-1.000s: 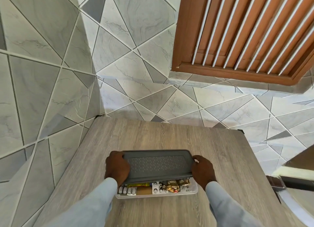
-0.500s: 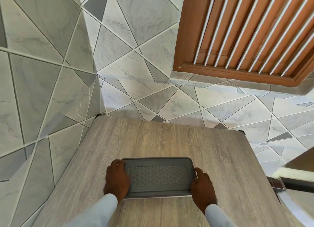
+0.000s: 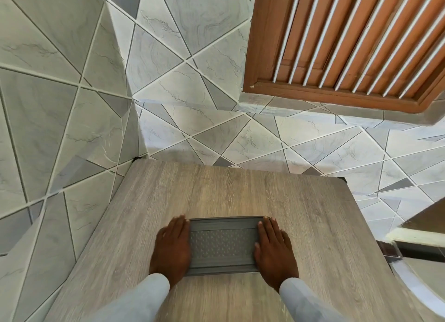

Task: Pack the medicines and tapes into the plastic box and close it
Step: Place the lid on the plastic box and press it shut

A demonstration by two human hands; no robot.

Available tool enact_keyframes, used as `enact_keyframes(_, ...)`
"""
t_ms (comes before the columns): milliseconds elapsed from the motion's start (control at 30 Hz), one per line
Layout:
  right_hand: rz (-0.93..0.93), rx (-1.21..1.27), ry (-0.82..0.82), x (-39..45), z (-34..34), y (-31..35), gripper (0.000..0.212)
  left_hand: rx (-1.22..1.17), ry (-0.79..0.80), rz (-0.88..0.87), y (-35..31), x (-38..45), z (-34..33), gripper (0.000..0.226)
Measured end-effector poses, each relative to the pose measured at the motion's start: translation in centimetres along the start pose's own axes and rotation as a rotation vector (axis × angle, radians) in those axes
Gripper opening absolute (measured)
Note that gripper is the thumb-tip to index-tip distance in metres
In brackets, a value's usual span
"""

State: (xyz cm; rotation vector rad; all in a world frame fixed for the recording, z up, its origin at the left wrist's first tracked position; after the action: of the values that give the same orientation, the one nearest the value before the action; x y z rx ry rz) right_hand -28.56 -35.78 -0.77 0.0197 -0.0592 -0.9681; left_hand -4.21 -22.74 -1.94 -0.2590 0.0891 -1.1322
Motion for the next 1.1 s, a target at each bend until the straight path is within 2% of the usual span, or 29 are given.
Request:
enact_keyframes(100, 0.051, 0.02, 0.054, 0.7, 0.0, 0.7, 0.066, 0.062, 0.067, -0.122, -1.6, 0.6, -0.2, 0.056)
enact_keyframes(233, 0.118, 0.008, 0.084, 1.6, -0.1, 1.6, 0.074, 0.083, 0.127, -0.153, -3.3, 1.2, -0.9, 0.063)
enact_keyframes(433, 0.109, 0.042, 0.072, 1.8, -0.6, 1.6, 0.087, 0.051, 0.104, -0.136, -5.0, 1.8, -1.5, 0.068)
enact_keyframes(600, 0.084, 0.066, 0.059, 2.1, -0.5, 1.7, 0.086, 0.029, 0.069, -0.136, -5.1, 1.9, -1.8, 0.071)
enact_keyframes(1000, 0.048, 0.047, 0.028, 2.5, -0.9, 2.0, 0.078, 0.075, 0.102, -0.119, -6.1, 2.1, -1.8, 0.072)
enact_keyframes(1100, 0.065, 0.03, 0.037, 2.4, -0.8, 2.1, 0.075, 0.066, 0.095, -0.221, -8.0, 2.2, -2.2, 0.068)
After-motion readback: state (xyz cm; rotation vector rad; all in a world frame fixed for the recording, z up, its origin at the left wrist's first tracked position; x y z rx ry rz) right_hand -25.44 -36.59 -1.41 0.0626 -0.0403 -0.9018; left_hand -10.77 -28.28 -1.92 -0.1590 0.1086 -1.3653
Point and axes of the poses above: each hand's wrist, its own x-axis towards the middle knuckle, its own z-axis out of the back of the hand, y = z × x, the point moved 1 cm from there along x, towards the middle knuckle, and after that the axes turned 2 degrees about -x, right-handed, at the moved point
